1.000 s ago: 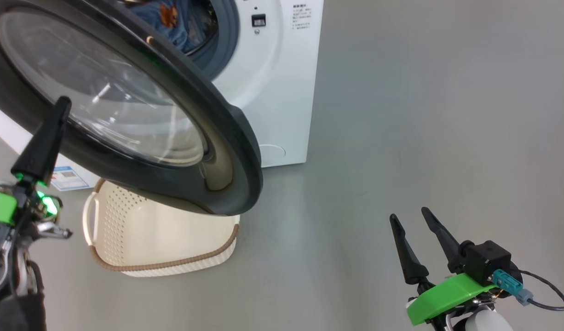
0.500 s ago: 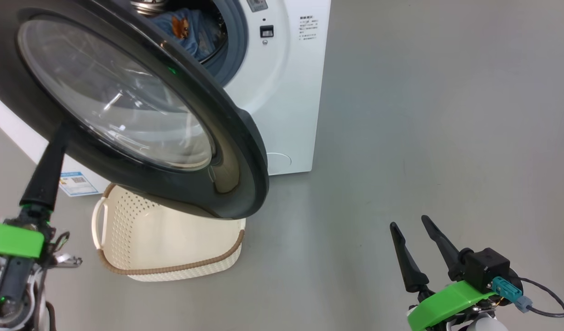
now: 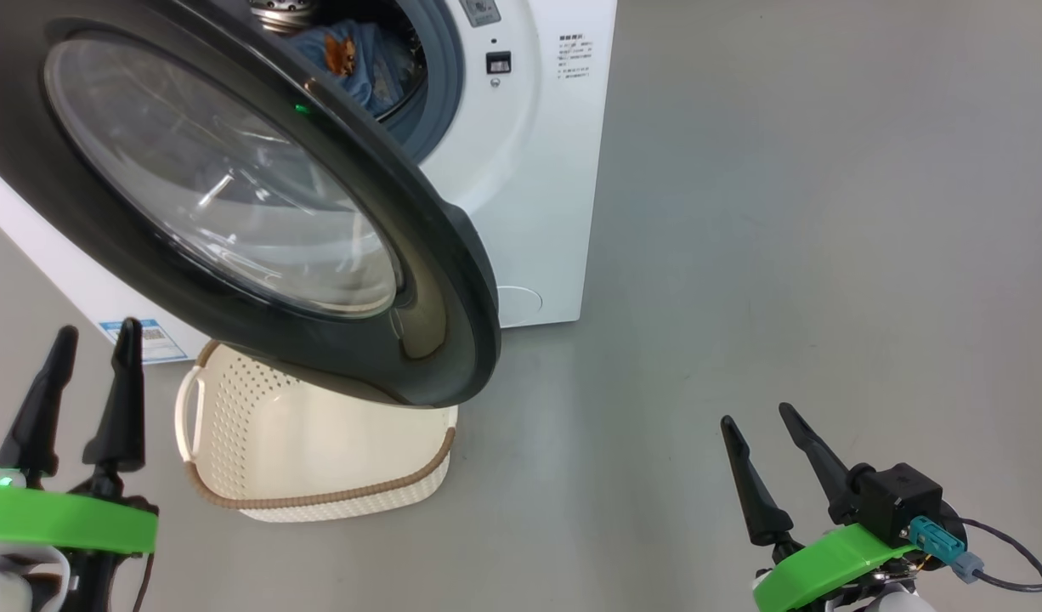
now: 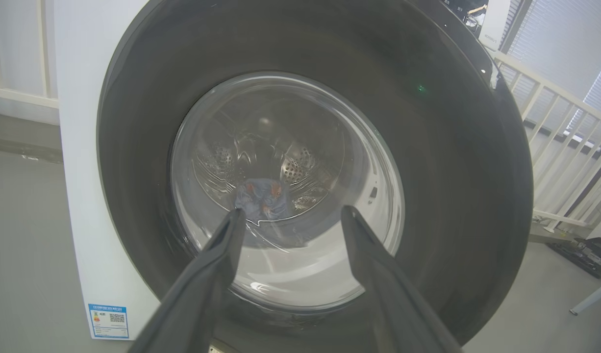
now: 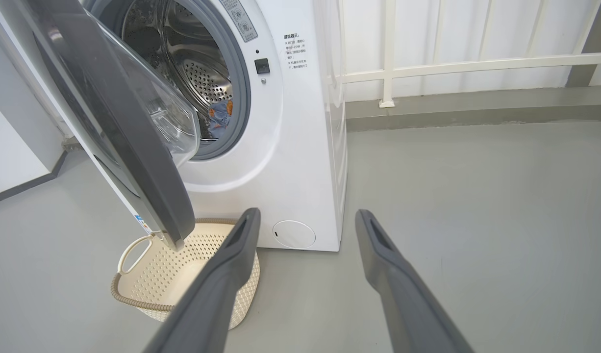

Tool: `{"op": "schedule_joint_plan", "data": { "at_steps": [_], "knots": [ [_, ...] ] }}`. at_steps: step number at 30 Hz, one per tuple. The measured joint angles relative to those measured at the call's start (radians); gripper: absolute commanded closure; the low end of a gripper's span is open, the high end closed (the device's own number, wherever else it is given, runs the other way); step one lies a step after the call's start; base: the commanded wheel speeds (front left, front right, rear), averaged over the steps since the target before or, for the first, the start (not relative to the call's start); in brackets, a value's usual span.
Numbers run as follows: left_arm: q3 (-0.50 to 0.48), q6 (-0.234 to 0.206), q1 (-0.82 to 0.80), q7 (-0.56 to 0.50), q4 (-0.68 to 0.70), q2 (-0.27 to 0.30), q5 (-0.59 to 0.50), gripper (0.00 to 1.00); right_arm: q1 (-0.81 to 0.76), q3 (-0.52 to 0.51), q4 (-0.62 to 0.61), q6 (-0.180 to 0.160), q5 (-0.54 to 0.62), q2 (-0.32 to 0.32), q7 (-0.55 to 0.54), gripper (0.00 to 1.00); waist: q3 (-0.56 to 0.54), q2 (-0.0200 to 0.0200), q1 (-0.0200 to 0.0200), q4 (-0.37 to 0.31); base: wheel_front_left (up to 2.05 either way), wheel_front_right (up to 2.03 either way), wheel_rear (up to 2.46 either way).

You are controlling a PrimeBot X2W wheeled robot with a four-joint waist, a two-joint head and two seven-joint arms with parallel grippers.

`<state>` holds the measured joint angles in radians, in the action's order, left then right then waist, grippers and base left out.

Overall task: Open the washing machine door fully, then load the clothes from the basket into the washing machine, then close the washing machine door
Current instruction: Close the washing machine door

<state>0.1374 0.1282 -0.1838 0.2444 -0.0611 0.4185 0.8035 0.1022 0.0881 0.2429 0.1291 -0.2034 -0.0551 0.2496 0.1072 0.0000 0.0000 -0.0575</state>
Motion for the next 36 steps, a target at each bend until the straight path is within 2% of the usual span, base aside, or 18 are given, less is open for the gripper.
{"op": "schedule_joint_plan", "data": {
  "at_steps": [4,13,19,25,36],
  "knots": [
    [-0.012,-0.001,0.001,0.007,-0.018,-0.008,-0.127,0.00,0.000,-0.001,-0.001,0.000,0.000,0.000,0.000,0.00,-0.001,0.0001,0.0000,0.001,0.00,0.00,0.00],
    [-0.091,-0.027,0.090,0.011,0.016,-0.110,-0.358,0.00,-0.001,-0.002,-0.005,0.000,0.000,0.001,0.000,0.00,0.003,0.0001,0.0000,-0.004,0.00,0.00,0.00],
    [-0.121,-0.037,0.129,0.011,0.016,-0.155,-0.455,0.00,-0.001,-0.001,-0.006,0.000,0.000,0.001,0.000,0.00,0.002,0.0000,0.0000,-0.007,0.00,0.00,0.00],
    [-0.175,-0.058,0.170,0.011,0.031,-0.225,-0.530,0.00,-0.001,-0.005,-0.011,0.000,0.000,0.001,0.000,0.00,0.001,0.0000,0.0000,-0.009,0.00,0.00,0.00],
    [-0.235,-0.052,0.230,0.011,0.026,-0.304,-0.595,0.00,-0.002,-0.008,-0.018,0.000,0.000,0.001,0.000,0.00,-0.002,0.0000,0.0000,-0.016,0.00,0.00,0.00]
  ]
}}
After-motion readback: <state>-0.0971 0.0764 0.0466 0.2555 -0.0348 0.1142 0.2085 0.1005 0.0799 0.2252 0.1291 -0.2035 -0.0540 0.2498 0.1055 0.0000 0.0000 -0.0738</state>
